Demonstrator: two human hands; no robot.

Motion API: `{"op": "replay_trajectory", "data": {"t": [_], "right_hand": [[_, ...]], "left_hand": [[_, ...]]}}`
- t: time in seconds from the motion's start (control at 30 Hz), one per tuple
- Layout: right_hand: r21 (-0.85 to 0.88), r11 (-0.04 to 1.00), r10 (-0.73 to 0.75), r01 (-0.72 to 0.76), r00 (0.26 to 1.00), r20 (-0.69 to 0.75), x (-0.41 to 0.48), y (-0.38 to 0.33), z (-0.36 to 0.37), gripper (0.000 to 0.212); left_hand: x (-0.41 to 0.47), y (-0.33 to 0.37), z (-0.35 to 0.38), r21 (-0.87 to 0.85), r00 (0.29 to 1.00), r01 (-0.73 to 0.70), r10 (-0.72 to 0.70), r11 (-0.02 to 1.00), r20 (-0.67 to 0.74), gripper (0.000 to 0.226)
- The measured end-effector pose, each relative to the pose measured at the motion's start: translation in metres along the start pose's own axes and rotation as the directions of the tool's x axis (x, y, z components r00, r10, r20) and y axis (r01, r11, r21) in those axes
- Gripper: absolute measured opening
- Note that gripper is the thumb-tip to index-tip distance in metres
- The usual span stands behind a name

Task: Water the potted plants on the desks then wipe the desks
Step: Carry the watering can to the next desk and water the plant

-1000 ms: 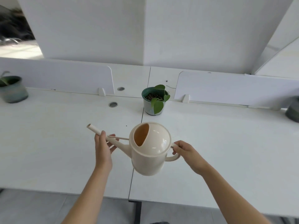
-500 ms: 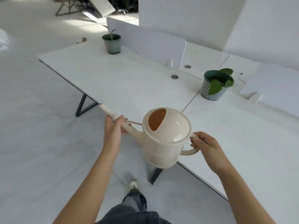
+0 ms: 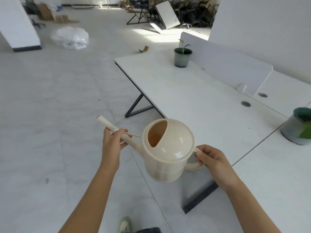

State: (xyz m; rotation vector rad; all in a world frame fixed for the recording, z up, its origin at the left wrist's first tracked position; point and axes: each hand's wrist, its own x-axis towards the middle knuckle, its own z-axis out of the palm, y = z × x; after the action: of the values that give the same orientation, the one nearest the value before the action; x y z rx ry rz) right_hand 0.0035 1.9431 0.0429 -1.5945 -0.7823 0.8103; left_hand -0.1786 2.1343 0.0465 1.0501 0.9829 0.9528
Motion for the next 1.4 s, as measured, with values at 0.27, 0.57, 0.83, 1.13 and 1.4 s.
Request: {"op": "replay_trajectory", "data": {"t": [0.27, 0.57, 0.83, 1.13, 1.4], "right_hand": [[0.107, 0.994, -0.007, 0.010, 1.000, -0.027, 0.074, -0.021, 0.088, 0.023], [0.130, 0.991, 0.040, -0.038, 0.999, -0.015, 0.145, -0.042, 0.131, 0.021], [0.150, 0.988, 0.040, -0.040, 0.999, 0.003, 0.250, -0.045, 0.122, 0.009], [0.149, 0.988, 0.028, -0.030, 0.999, 0.017, 0.381, -0.058, 0.121, 0.010], [0.168, 0.982, 0.095, -0.089, 0.995, -0.033, 0.459, -0.063, 0.128, 0.014]], "left_hand": [[0.086, 0.045, -0.062, 0.005, 1.000, -0.030, 0.030, 1.000, 0.010, 0.037], [0.172, 0.063, -0.078, -0.021, 1.000, 0.005, -0.005, 1.000, 0.016, 0.038], [0.264, 0.068, -0.042, 0.021, 0.999, 0.016, -0.017, 1.000, 0.039, 0.042], [0.376, 0.083, 0.000, -0.013, 1.000, -0.002, 0.002, 1.000, -0.015, 0.036], [0.462, 0.081, 0.020, -0.028, 0.998, 0.052, -0.052, 0.998, 0.028, 0.020]]}}
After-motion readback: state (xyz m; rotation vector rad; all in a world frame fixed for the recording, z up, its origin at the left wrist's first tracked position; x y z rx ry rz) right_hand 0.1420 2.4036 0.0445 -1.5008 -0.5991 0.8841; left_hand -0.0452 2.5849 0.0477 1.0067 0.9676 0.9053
